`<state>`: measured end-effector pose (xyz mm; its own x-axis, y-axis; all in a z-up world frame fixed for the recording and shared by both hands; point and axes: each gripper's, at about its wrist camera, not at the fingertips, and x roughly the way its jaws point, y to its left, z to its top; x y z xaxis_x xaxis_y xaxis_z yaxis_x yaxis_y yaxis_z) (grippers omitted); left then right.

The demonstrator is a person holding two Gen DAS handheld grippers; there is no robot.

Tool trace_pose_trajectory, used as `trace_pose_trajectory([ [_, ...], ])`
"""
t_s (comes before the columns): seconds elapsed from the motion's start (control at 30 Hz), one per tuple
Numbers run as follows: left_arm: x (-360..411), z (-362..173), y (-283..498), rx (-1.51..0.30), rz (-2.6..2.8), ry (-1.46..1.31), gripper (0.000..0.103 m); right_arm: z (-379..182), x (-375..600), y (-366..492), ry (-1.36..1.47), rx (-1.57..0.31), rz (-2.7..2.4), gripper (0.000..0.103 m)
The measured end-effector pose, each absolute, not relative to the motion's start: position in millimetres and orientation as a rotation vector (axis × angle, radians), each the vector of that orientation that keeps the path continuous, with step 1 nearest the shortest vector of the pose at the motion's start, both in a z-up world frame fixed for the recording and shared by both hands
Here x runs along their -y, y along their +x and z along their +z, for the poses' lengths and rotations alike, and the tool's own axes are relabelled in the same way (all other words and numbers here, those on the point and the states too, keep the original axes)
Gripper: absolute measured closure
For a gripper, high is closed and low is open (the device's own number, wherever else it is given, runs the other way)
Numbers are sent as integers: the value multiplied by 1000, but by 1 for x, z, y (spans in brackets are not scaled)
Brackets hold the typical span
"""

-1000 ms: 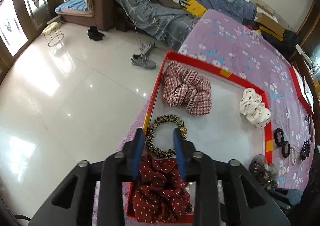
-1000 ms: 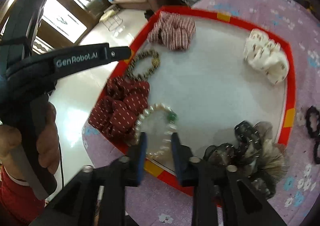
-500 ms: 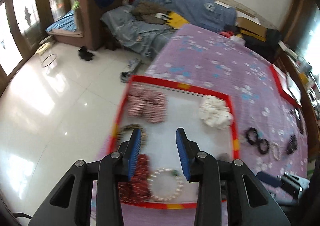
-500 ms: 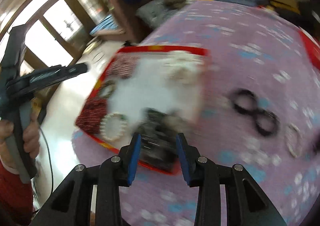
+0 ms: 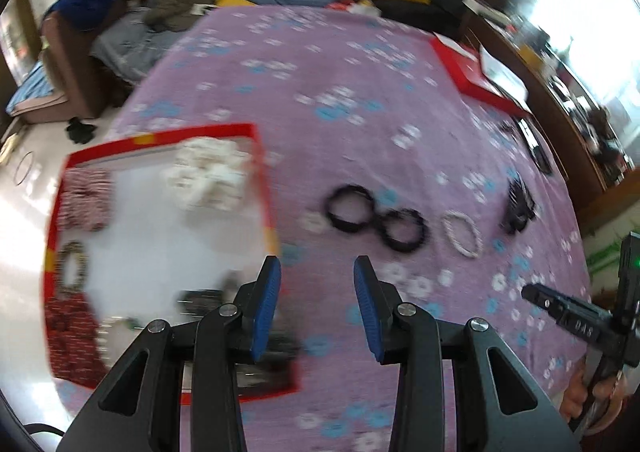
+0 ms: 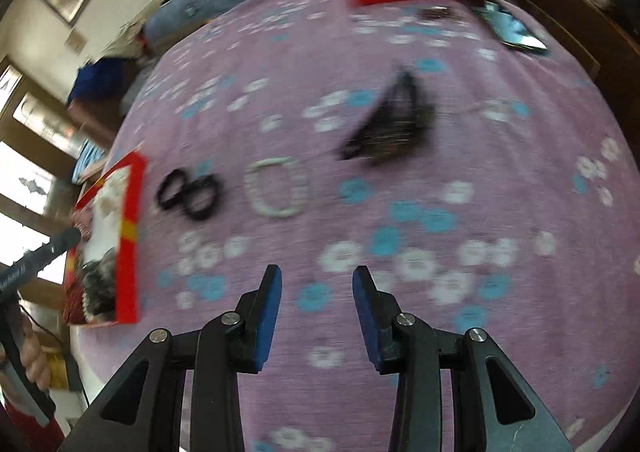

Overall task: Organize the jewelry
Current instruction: 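Move both open tools back toward the remaining hair ties and clips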

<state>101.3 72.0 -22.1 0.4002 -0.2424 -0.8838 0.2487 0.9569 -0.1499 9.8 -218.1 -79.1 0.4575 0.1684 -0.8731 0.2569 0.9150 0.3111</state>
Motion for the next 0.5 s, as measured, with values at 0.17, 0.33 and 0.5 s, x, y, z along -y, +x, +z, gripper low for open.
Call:
trace_pose_trajectory([
  [0.17,-27,-37,96,-1149,-365,34,67,-86,253,2,473,-1098,-103,60],
  [0.33,11,-49,97,-1162,-411,57,67,-95,278,-1,499,-1103,-108,60],
  [0.5,47,-67,110,-1188,-442,82,72,-93,295,10,523,-1083,-104,60],
])
